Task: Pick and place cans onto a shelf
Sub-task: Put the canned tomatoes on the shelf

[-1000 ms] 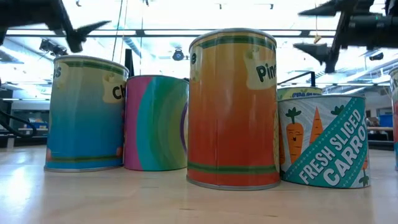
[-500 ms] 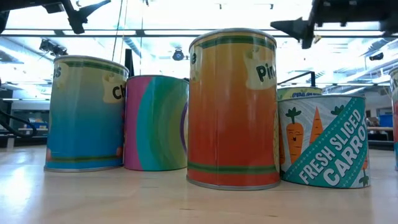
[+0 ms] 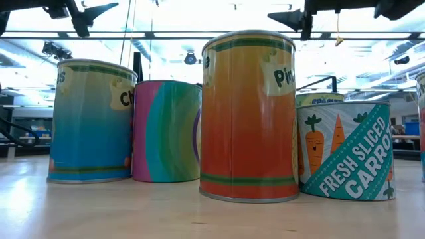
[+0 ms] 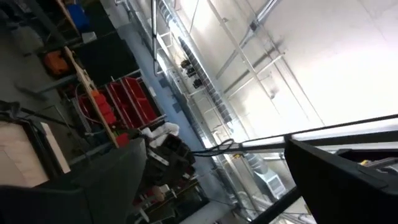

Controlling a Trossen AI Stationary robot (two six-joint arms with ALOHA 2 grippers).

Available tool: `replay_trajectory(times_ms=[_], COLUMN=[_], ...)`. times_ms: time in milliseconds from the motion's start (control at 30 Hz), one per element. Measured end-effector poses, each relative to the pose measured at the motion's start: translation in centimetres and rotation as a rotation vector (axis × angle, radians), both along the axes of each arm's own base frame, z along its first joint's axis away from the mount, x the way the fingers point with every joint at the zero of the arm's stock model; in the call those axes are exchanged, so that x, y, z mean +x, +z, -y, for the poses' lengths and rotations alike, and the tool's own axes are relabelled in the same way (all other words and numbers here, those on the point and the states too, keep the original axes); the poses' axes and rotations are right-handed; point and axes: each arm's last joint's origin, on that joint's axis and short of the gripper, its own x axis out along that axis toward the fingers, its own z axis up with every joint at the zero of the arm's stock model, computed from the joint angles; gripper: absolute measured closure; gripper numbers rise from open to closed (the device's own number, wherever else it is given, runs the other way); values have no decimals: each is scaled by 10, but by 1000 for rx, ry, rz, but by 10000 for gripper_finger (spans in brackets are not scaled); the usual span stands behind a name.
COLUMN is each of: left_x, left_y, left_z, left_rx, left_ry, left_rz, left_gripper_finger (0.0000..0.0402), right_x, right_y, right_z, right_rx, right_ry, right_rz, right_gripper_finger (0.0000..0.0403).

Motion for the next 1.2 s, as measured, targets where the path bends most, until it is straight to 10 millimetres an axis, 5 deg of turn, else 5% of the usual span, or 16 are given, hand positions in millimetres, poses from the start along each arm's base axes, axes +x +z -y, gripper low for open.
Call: replay_trajectory(times_ms=[200,400,567,700,867,1100,1200], left_x=[0,19,44,51,56,80,93], left_y=[-2,2,34,67,100,119,120], left_z=[-2,8,26,38,50,57,60], left_rx=[-37,50,159,205,251,331,389], left_ry=[81,-109,-309,-415,-474,-246,-277], left_rz=[-35,-123,-310,-428,-564,-638,-676], left_gripper_finger=[13,13,13,13,13,13,13], right_x=[4,7,6,4,4,9,10], right_y=[6,19,40,63,69,78,85], right_z=[-3,-3,-3,-6,-8,-4,-3], right_rx=[-87,-73,-60,-65,-11,10,-1], right_ry=[102,110,120,207,326,348,343], right_rz=[-36,-192,-365,-311,-279,-279,-283], right_gripper_finger=[53,53,53,54,54,54,54])
